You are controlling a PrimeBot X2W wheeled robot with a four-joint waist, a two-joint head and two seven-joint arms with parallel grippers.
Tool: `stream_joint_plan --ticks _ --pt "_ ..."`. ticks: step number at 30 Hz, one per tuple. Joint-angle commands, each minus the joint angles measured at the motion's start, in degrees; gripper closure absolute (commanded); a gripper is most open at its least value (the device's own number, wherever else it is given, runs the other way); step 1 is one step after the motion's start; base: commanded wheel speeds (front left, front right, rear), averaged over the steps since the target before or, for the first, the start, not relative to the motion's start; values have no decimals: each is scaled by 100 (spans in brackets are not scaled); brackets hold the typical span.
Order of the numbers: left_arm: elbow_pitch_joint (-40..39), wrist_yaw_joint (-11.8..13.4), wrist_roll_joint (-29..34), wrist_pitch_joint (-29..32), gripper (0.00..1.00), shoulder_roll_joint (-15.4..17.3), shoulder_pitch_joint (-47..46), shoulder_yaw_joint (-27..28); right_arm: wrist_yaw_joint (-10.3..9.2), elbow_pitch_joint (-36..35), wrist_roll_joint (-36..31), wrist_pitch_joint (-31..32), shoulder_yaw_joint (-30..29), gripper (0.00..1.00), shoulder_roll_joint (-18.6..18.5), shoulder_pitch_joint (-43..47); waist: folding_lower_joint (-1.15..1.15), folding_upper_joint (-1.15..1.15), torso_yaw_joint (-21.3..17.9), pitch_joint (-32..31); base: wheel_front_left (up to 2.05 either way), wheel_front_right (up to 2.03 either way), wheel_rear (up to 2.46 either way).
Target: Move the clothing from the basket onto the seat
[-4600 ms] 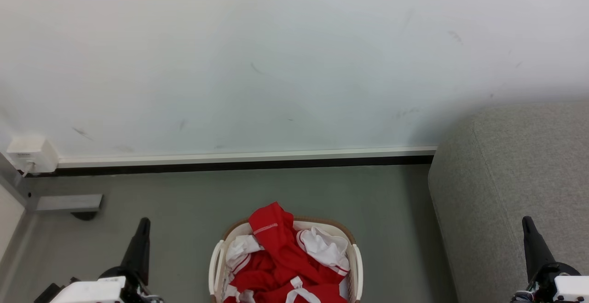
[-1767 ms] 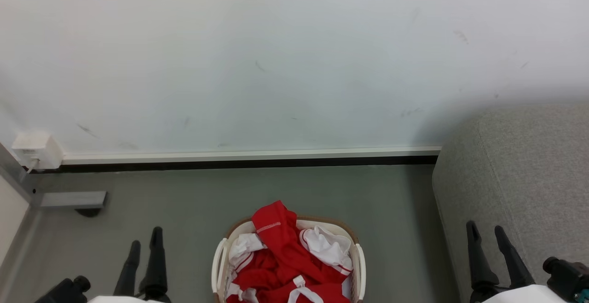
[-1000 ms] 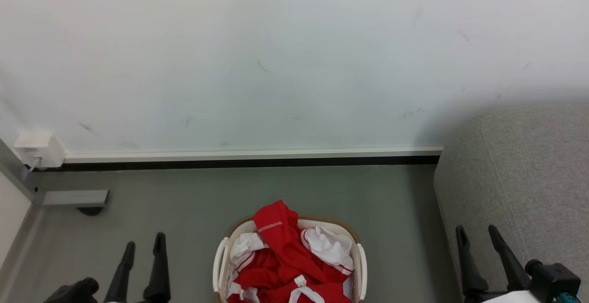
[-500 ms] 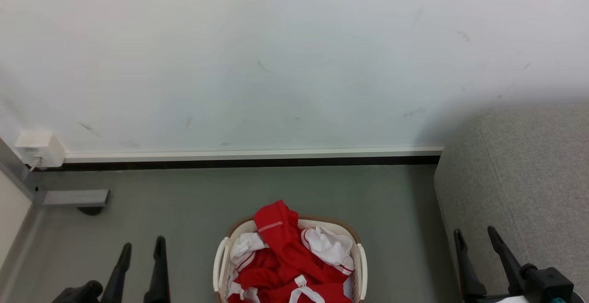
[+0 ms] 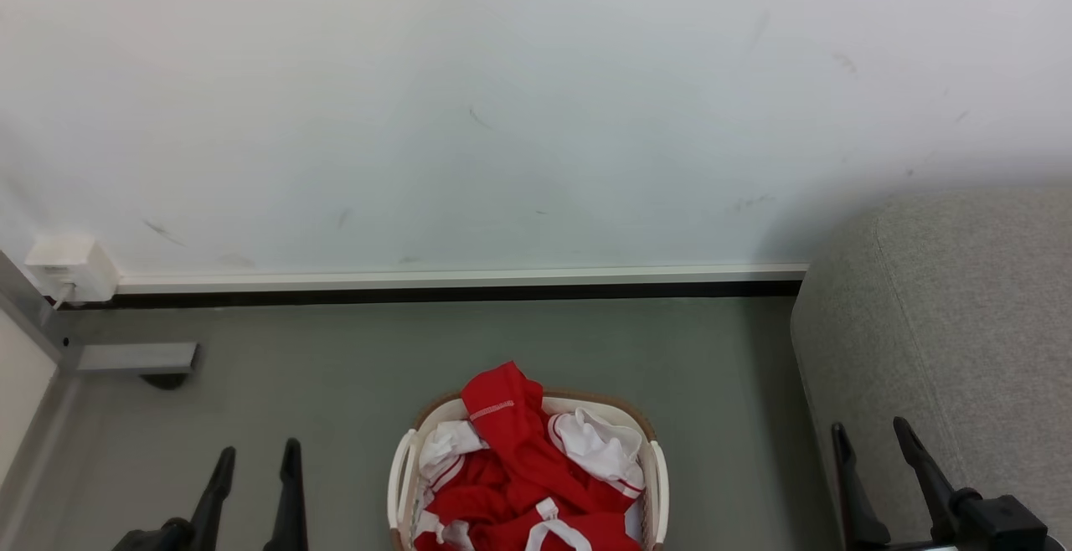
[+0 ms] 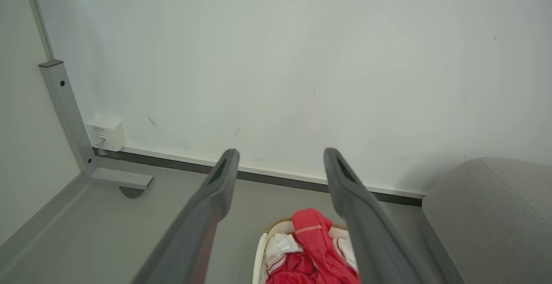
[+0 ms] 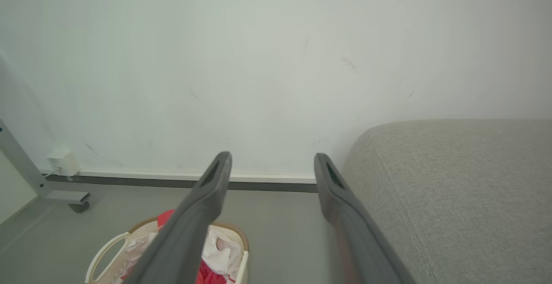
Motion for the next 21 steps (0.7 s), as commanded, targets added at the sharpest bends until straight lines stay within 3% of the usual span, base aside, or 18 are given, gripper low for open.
stream_joint_plan --ticks 1,15,21 --pt "-28 -1 136 -73 0 48 51 33 -10 24 -124 -64 -14 0 -49 64 0 0 1 2 0 0 0" --pt "0 7 677 -205 0 50 132 29 -12 139 -568 -207 58 0 -53 87 0 0 -4 38 0 0 0" --pt "82 -8 564 -197 0 50 116 4 -12 213 -476 -204 22 0 -52 86 0 0 -11 56 0 0 0"
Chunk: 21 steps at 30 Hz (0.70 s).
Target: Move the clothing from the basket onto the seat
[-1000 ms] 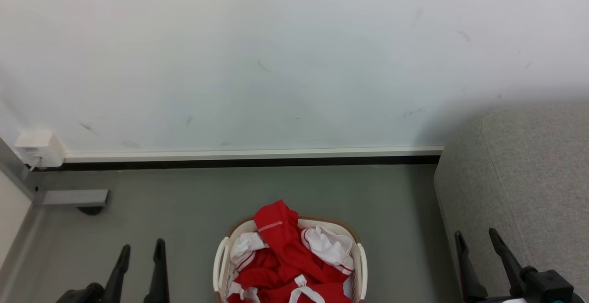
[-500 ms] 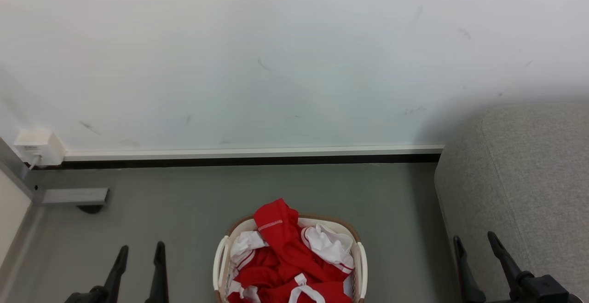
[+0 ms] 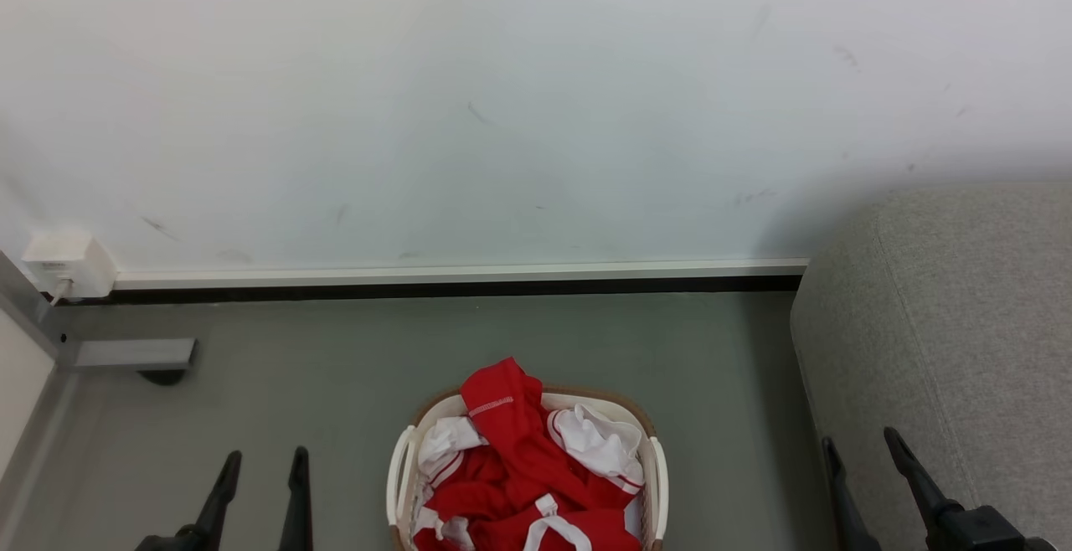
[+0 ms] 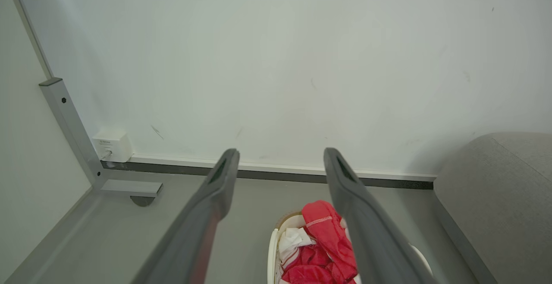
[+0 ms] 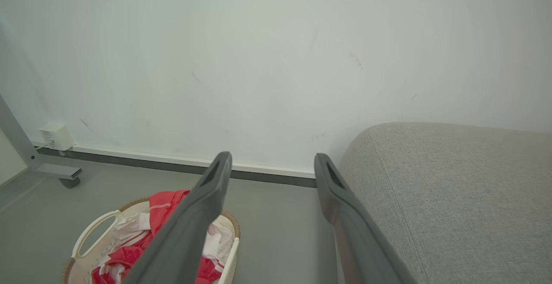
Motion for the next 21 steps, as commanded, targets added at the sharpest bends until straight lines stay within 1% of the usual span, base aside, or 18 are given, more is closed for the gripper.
stream_joint_plan --ticks 1,14,17,21 --pt "27 -11 -7 -4 0 40 61 9 -12 39 59 -20 -26 0 -41 55 0 0 -1 1 0 0 0" --pt "38 -23 -67 -4 0 39 10 -6 -12 16 131 -20 -65 0 -40 -39 0 0 -34 112 0 0 0" --pt "52 -36 -73 -4 0 38 -112 -87 -12 -28 104 -20 -78 0 -39 -122 0 0 -63 276 0 0 0" --pt "47 -63 1 -4 0 37 -439 -279 -12 -160 31 -20 -98 0 -38 -309 0 0 -120 749 0 0 0"
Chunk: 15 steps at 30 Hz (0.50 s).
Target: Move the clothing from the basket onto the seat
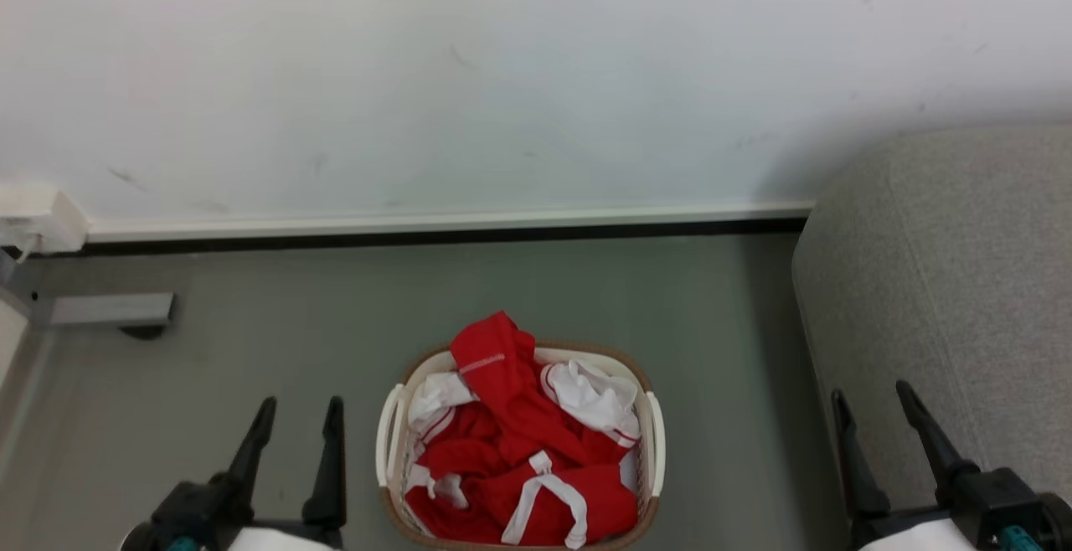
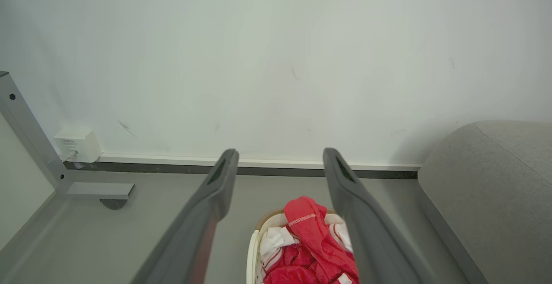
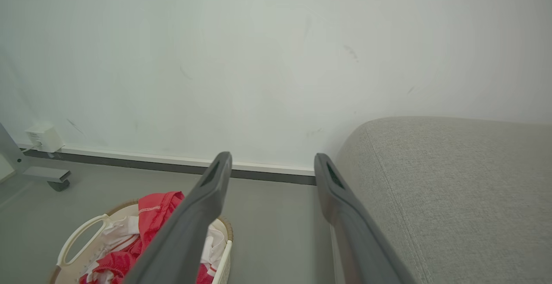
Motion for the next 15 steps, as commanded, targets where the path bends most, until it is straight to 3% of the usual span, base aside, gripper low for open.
stream_joint_plan --ticks 1,9,15 --pt "5 -23 82 -4 0 32 -151 -38 -12 -52 -28 -20 -19 0 -31 -122 0 0 -54 383 0 0 0" --pt "565 -23 -146 -4 0 442 -1699 -1198 -12 -683 -235 -11 -37 0 -28 -951 0 0 -214 2075 0 0 0" --pt "1497 -25 -399 -4 0 716 -2916 -2028 -12 -1122 -315 -11 -54 0 -28 -1463 0 0 -390 3073 0 0 0"
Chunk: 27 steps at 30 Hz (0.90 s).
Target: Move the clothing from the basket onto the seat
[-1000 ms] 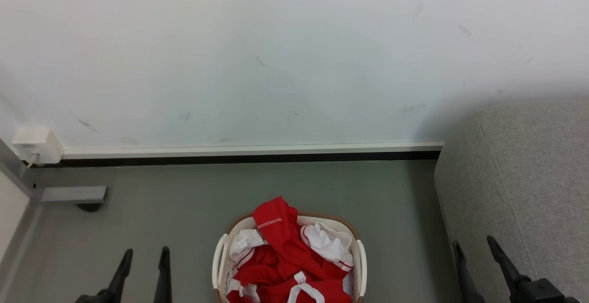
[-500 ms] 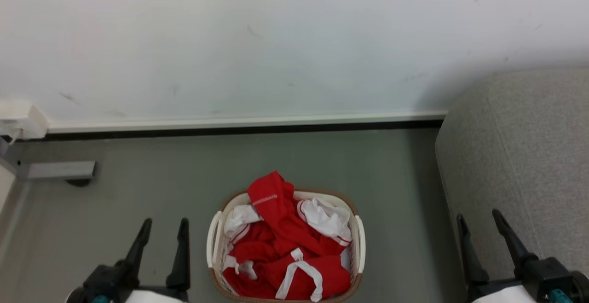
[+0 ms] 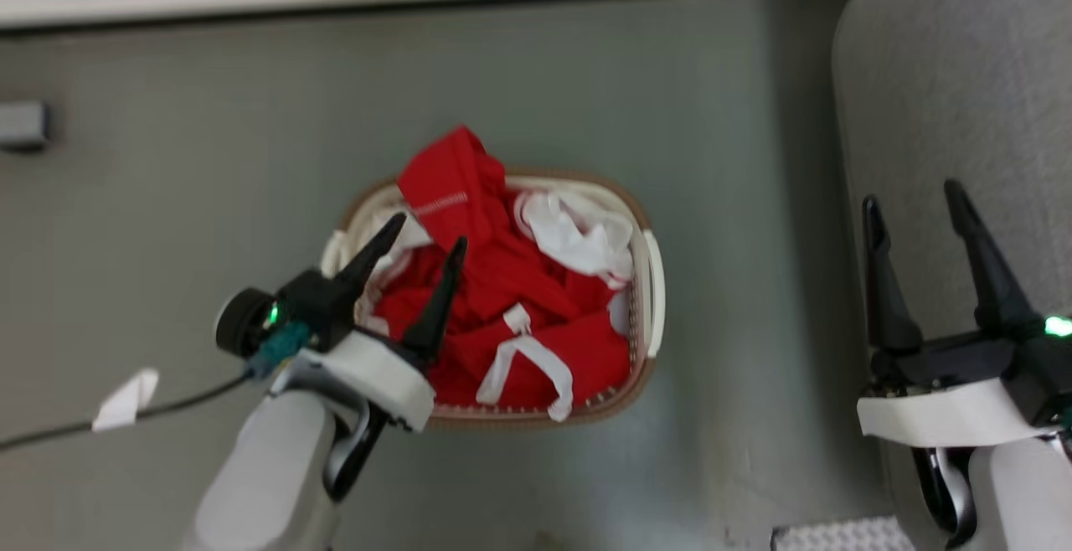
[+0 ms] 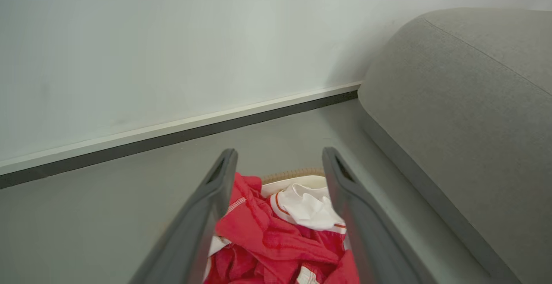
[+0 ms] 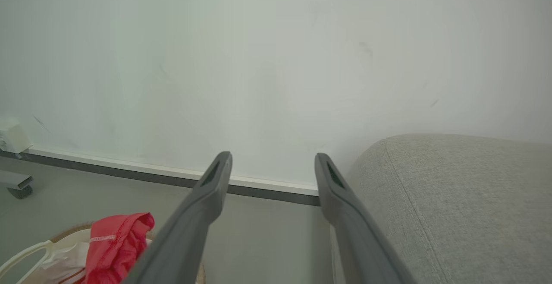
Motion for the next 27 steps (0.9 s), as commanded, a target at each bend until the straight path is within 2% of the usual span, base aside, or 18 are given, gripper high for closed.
stream_joint_plan --ticks 1,9,14,19,24,25,26,27 --pt "148 11 -48 -3 0 70 -195 -28 -12 -81 -38 0 -2 0 -18 -119 -1 0 -218 812 0 0 0" --pt "1843 11 -423 172 0 7 -1421 -413 -12 -547 52 0 81 0 -16 -307 -1 0 -437 1520 0 0 0" --pt "2452 10 -614 183 0 41 -1997 -516 -12 -715 97 0 124 0 -16 -328 -1 0 -504 1809 0 0 0" --pt "3027 98 -510 238 0 183 -2472 -532 -12 -874 126 0 141 0 -16 -341 -1 0 -577 2099 0 0 0" --pt "3456 83 -437 176 0 187 -2774 -637 -12 -957 108 0 109 0 -16 -251 -1 0 -626 2291 0 0 0" --pt "3512 76 -417 154 90 186 -2819 -670 -12 -957 99 0 106 0 -16 -233 -1 0 -632 2309 0 0 0" --pt "3559 76 -385 118 100 181 -2860 -704 -12 -957 95 0 110 0 -15 -220 -1 0 -638 2316 0 0 0" --pt "3593 69 -363 101 100 168 -2888 -744 -12 -952 96 0 112 0 -17 -209 -1 0 -640 2314 0 0 0"
